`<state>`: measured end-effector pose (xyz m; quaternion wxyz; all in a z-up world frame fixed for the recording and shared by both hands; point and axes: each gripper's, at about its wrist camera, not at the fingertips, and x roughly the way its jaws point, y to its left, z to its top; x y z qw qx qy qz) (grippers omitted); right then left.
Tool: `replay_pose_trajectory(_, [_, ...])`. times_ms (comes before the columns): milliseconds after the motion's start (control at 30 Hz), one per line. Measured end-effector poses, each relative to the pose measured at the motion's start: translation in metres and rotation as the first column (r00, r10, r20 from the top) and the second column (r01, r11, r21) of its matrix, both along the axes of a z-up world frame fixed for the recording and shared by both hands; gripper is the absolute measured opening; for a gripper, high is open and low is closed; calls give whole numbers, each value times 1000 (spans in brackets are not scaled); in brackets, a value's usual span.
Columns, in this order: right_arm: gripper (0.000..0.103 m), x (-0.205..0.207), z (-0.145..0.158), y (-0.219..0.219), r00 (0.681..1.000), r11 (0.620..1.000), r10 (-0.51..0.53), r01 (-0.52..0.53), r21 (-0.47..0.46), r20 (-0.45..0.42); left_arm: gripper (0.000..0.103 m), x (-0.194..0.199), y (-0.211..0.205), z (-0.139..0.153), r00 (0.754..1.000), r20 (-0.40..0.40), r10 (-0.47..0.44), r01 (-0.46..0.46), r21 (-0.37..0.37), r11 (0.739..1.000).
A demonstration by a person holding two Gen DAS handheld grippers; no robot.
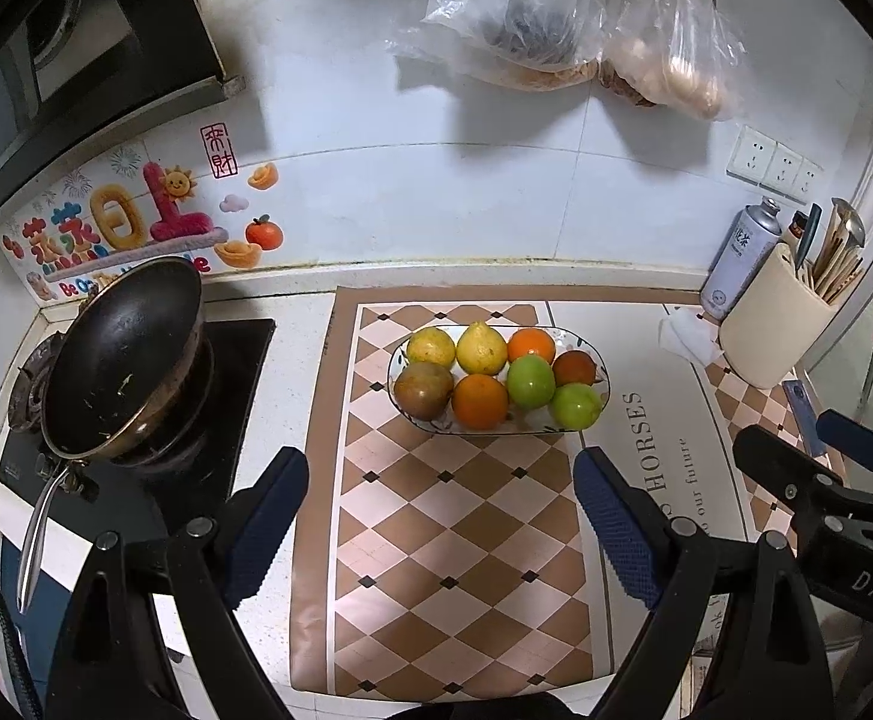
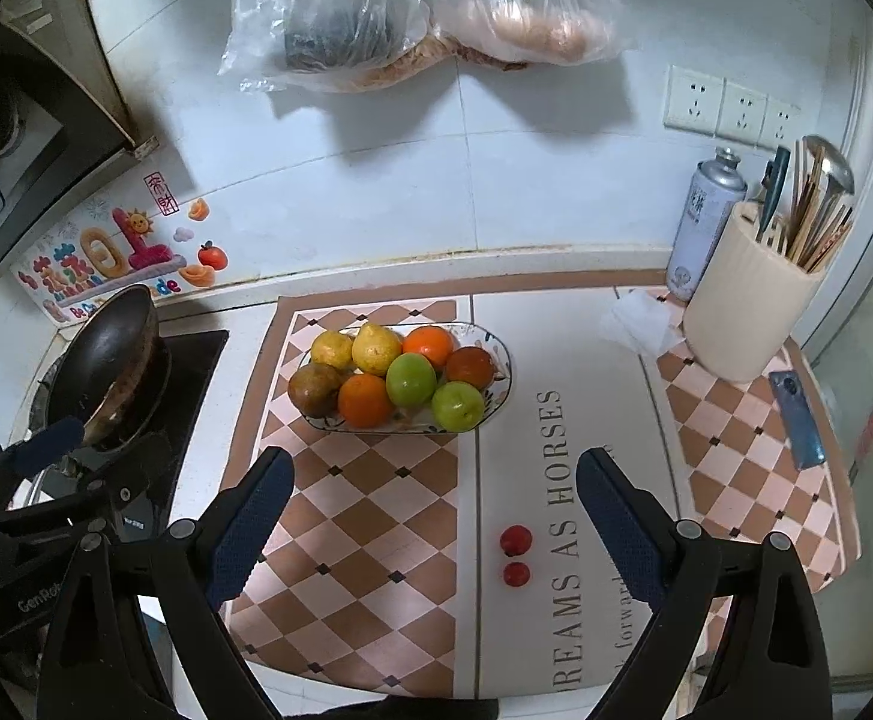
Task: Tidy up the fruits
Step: 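Lift both open tools back from the plate, then lower both tools toward the two red tomatoes on the mat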
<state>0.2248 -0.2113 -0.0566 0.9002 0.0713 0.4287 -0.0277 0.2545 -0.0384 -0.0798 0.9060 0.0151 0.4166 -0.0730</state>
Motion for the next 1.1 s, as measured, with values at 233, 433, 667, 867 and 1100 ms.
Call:
replay_pose_trajectory(233, [98, 15, -32, -34, 998, 993, -29, 36, 116, -58, 103, 21, -22, -29, 997, -70, -26, 29, 38, 999])
replay_pose_trajectory(433, [98, 27, -110, -90, 970, 971, -112, 153, 182, -217, 103, 45, -56, -80, 987, -160, -33, 56, 145, 988])
replay_pose_trajectory(667, [69, 24, -235, -113, 907, 943, -102, 220, 252, -409, 103, 66, -104, -146, 960, -268, -80, 157, 282, 946])
replay_pose_trajectory(867, [49, 23, -271, -98, 911, 953, -38, 157, 260, -410, 103, 74, -126, -180, 930, -350, -112, 232, 325, 917])
replay_pose_trajectory(1100, [28, 21, -266, -102, 923, 969, -28, 119, 217, -384, 103, 76, -144, -198, 894, -422, -150, 279, 263, 924])
